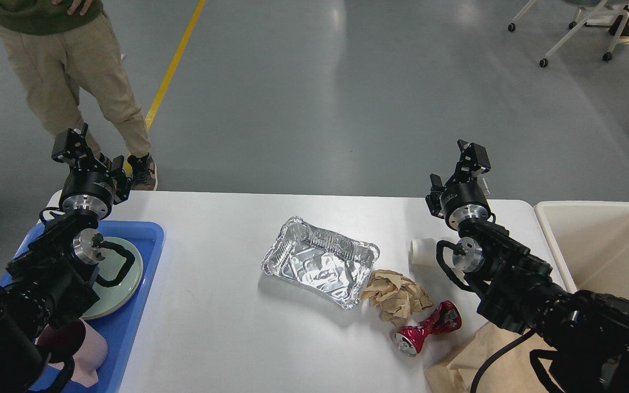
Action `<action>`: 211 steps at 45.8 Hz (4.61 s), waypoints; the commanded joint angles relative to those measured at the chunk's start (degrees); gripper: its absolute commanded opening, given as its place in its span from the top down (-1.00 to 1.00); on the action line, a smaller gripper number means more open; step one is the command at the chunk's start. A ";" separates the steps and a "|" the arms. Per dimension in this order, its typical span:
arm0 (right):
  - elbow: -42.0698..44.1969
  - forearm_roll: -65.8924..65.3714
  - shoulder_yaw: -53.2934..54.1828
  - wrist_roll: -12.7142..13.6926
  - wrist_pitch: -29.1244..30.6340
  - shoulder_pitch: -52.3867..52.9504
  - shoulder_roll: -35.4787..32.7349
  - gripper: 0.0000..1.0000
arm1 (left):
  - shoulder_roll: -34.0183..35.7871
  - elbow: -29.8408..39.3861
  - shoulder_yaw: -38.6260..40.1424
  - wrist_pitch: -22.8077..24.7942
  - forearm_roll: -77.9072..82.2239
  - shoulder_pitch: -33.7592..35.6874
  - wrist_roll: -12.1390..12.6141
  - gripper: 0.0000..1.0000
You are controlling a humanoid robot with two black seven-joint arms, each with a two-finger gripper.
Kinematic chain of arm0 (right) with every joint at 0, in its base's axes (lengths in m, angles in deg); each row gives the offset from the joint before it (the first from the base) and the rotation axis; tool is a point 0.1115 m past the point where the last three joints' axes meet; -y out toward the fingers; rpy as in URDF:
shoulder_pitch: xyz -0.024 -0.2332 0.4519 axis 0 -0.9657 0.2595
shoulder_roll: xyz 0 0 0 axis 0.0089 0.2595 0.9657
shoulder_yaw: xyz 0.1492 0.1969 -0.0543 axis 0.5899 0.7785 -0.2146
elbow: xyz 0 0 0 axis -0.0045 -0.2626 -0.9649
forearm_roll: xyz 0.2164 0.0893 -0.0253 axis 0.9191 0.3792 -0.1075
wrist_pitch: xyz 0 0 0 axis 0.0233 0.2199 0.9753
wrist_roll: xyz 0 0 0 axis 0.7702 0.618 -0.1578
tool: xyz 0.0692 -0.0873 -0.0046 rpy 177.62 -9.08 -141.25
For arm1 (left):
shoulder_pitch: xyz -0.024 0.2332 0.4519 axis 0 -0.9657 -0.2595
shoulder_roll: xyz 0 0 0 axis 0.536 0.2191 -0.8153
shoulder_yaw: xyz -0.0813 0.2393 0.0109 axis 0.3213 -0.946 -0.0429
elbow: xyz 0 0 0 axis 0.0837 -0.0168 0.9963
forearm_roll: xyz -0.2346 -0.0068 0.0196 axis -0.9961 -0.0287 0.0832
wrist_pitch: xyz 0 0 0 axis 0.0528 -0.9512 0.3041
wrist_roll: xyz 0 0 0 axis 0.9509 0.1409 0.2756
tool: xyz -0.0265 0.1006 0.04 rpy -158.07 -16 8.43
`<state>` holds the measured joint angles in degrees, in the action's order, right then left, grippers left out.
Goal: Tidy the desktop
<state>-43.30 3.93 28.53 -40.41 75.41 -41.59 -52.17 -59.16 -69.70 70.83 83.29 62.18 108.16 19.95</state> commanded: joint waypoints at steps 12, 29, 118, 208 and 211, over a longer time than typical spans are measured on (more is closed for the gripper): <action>0.00 0.00 0.00 0.00 0.00 0.00 -0.01 -1.00 | -1.08 0.02 0.00 0.00 -0.01 -1.18 -11.72 -0.92; 0.00 0.00 0.00 0.00 0.00 0.00 -0.01 -1.00 | -1.34 0.03 0.09 0.00 -0.01 -1.62 -14.88 -0.92; 0.70 0.00 -0.09 0.35 -0.35 1.14 -5.81 -1.00 | -1.34 0.02 0.00 0.00 -0.01 -1.62 -14.88 -0.92; -40.34 -6.85 -98.61 21.53 53.15 65.11 -2.64 -1.00 | -1.34 0.03 0.00 0.00 0.07 -1.70 -14.88 -0.92; -40.69 -6.85 -100.10 21.53 53.15 69.51 -2.38 -1.00 | -1.34 0.03 0.00 0.00 -0.01 -1.70 -14.88 -0.92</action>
<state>-82.20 -2.88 -68.88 -18.87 126.94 20.24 -54.92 -60.51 -69.69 70.87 83.29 62.22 106.48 5.07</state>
